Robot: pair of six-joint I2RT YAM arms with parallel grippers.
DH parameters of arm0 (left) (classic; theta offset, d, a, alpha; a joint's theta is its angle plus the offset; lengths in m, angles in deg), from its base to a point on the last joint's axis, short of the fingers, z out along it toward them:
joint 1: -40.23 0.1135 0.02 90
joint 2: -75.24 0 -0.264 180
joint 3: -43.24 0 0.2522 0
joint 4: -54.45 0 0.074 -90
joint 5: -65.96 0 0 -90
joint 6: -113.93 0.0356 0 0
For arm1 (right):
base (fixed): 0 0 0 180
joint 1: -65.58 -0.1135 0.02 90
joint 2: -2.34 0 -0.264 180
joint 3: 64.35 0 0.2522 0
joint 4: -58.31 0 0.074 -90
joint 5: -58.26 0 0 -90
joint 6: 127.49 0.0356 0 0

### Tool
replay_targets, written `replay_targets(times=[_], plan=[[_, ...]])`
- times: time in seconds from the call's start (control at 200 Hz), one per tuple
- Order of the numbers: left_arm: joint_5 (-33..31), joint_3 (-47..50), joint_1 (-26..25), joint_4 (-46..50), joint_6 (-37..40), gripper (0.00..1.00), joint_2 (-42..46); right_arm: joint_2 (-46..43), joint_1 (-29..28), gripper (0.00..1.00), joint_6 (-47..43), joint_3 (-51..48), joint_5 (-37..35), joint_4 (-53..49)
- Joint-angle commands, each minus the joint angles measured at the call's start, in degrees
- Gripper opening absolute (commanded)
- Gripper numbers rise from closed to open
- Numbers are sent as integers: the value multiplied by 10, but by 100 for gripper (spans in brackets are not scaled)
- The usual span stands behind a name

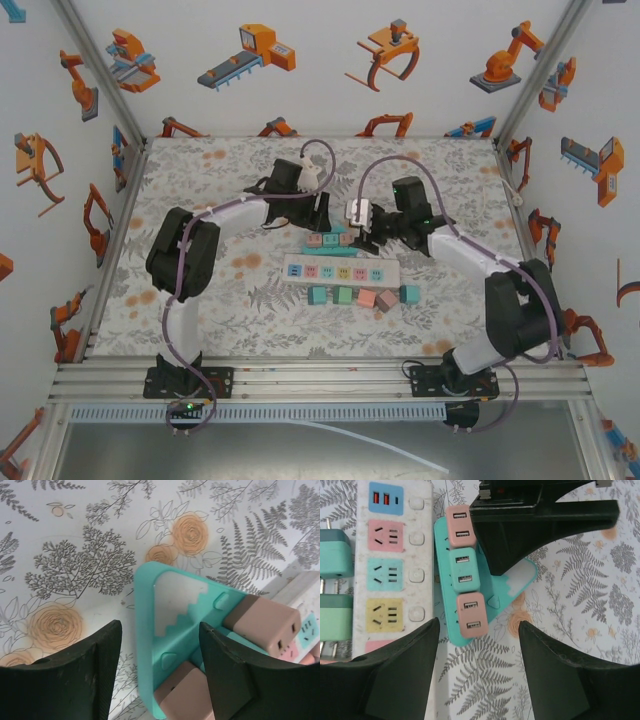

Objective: Pull the plug off the socket

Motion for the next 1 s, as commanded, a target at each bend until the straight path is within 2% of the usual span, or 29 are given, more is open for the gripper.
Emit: replay_targets(times=[0.0, 0.295, 0.991], plan=[[-6, -18, 1, 32, 30, 59, -20, 32, -12, 57, -38, -1, -11, 51], [6, -26, 1, 43, 24, 56, -39, 93, -14, 46, -82, 38, -19, -18], [-20, -33, -19, 87, 61, 56, -67, 147, -23, 28, -84, 85, -7, -31]])
